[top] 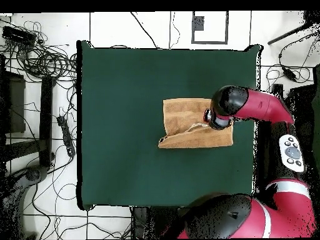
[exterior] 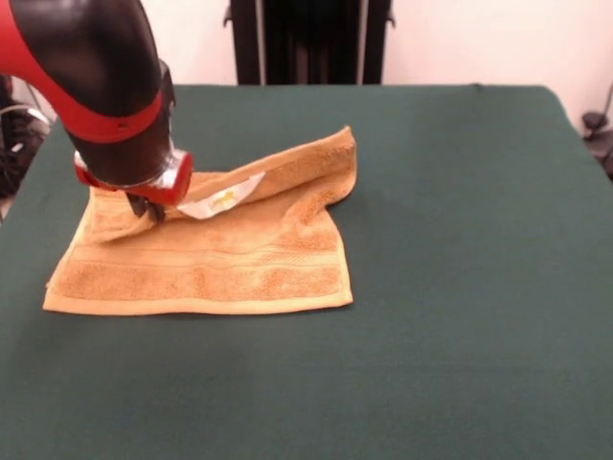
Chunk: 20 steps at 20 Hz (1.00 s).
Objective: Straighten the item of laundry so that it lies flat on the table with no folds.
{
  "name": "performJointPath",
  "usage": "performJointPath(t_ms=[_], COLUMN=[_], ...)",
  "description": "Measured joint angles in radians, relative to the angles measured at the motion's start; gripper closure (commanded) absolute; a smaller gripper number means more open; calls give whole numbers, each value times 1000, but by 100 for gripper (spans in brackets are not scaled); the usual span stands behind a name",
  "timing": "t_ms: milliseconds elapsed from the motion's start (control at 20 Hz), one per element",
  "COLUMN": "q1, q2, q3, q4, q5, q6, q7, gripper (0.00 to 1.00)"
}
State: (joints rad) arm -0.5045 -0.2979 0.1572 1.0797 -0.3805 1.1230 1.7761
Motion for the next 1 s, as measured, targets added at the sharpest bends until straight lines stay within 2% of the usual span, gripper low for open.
performJointPath(t_ms=[100, 400, 650, 800, 850, 1000], q1=[0, -8, -58, -84, -114, -144], q2=[-16, -152, -323, -371, -409, -435], q3=[0, 0, 0, 1, 2, 3], q4=[15, 176, 406, 479, 545, 602], q5=[0, 5, 6, 5, 4, 3], q6=[0, -17, -140, -192, -243, -292], q7=[0, 0, 0, 0, 0, 0], gripper=[100, 100, 100, 100, 100, 100])
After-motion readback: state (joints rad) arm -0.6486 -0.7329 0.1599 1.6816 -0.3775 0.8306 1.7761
